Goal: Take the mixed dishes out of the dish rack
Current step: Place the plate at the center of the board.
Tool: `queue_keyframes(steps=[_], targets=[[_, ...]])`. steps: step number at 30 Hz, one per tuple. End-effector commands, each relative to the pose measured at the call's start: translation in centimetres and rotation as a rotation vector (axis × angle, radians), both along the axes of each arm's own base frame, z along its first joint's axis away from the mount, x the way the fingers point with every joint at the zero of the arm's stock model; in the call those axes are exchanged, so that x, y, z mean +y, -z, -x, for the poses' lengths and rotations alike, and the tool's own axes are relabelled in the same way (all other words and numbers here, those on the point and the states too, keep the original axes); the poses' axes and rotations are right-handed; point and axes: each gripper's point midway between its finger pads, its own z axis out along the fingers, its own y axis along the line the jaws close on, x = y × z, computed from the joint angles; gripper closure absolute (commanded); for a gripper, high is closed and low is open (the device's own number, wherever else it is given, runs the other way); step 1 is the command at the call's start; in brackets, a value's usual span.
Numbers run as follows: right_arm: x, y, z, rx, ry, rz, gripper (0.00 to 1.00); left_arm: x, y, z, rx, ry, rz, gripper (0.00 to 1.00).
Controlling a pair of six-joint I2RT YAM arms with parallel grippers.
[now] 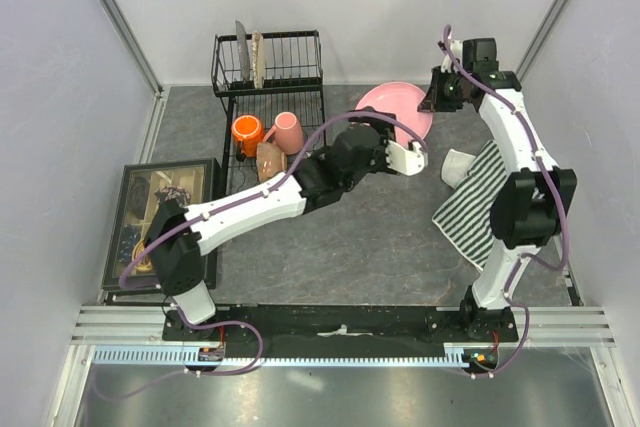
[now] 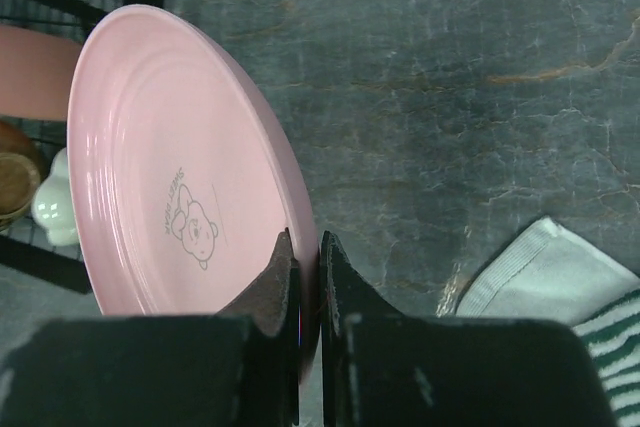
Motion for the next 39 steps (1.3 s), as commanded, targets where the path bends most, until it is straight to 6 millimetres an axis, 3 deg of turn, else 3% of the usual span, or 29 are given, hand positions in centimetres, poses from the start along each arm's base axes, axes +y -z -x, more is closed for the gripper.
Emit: queue_keyframes(steps=[1, 8, 13, 17, 25, 39], targets=[[-0.3, 0.7, -3.7, -0.075, -0.002, 0.018, 1.00, 3.5, -4.3, -0.5, -0.043, -0.093, 0.164, 0.11], [0.3, 6.6, -7.7, -0.045, -0.015, -0.008, 1.00, 6.1, -2.8, -0.6, 0.009, -0.143, 0.199, 0.11], [0.6, 10.2, -8.6, -0.017, -0.036, -0.007, 1.00, 6.7, -1.6, -0.4, 0.031, -0.152, 0.193, 0.11], [1.0, 12.7, -8.5, 0.006, -0.054, -0.023, 1.00, 6.9, -1.0, -0.4, 0.037, -0.159, 0.190, 0.11], [1.1, 15.8, -7.0, 0.062, -0.077, -0.030, 1.00, 7.3, -0.5, -0.6, 0.032, -0.170, 0.183, 0.11], [1.0, 17.7, -3.6, 0.111, -0.098, -0.011, 1.00, 8.7, -0.2, -0.1, 0.029, -0.184, 0.177, 0.11]])
